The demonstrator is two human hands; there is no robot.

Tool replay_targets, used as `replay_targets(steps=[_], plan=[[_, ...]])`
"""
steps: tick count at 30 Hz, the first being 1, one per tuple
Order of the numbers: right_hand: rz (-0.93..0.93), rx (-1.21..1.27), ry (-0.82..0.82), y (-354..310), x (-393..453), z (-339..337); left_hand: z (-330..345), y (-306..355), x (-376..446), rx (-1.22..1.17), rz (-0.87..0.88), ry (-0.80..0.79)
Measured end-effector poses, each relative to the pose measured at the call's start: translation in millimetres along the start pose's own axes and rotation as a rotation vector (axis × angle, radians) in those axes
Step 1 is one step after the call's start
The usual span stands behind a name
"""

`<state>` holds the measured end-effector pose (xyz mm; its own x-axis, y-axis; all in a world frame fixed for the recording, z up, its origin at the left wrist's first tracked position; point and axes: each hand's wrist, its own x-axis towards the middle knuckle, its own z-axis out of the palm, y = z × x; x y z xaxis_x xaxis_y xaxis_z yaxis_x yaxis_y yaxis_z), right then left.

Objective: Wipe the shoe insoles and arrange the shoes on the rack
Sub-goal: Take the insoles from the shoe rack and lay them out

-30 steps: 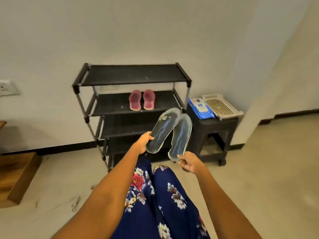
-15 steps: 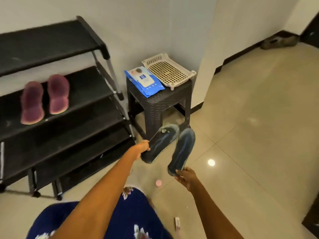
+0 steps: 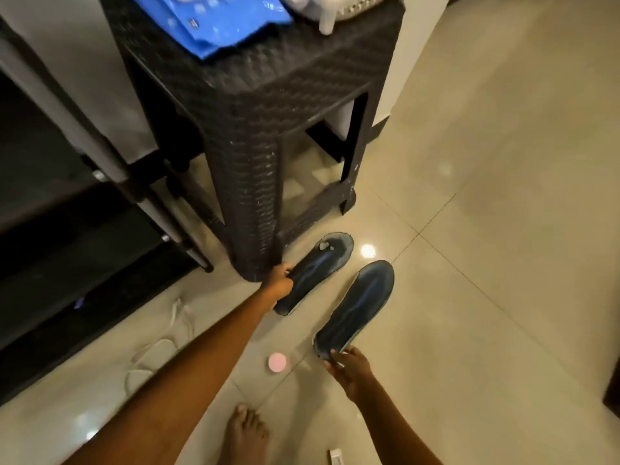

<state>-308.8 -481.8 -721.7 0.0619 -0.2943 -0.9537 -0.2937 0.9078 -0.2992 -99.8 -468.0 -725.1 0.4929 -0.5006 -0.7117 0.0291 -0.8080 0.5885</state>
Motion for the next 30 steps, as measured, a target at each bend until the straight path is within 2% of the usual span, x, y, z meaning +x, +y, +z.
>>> replay_targets(steps=[4,8,13,18,21,25,30], plan=[[0.025,-0.016,0.024,7.3,29.0,-10.8,21.6,-18.0,25.5,0.073,0.000,-0.079],[-0.003,-0.073,0.081,10.0,36.7,-15.5,25.5,-32.5,25.0,0.042,-0.039,-0.103],[-0.156,-0.030,0.114,-3.8,0.1,-0.6,13.6,-20.4,-17.5,-0.069,-0.059,-0.113],[-0.216,-0.081,-0.035,-34.0,-78.3,29.5,-35.2,16.4,-105.8,-0.316,-0.115,-0.108],[-0.293,-0.217,-0.120,-49.9,-147.1,59.8,-73.6,35.7,-173.4,-0.443,-0.129,-0.081],[-0.395,-0.339,-0.309,-52.8,-249.6,99.6,-117.2,49.3,-265.4,-0.666,-0.091,0.070],[-0.538,-0.445,-0.470,-32.1,-362.0,142.6,-165.6,41.4,-377.0,-0.943,-0.003,0.290]])
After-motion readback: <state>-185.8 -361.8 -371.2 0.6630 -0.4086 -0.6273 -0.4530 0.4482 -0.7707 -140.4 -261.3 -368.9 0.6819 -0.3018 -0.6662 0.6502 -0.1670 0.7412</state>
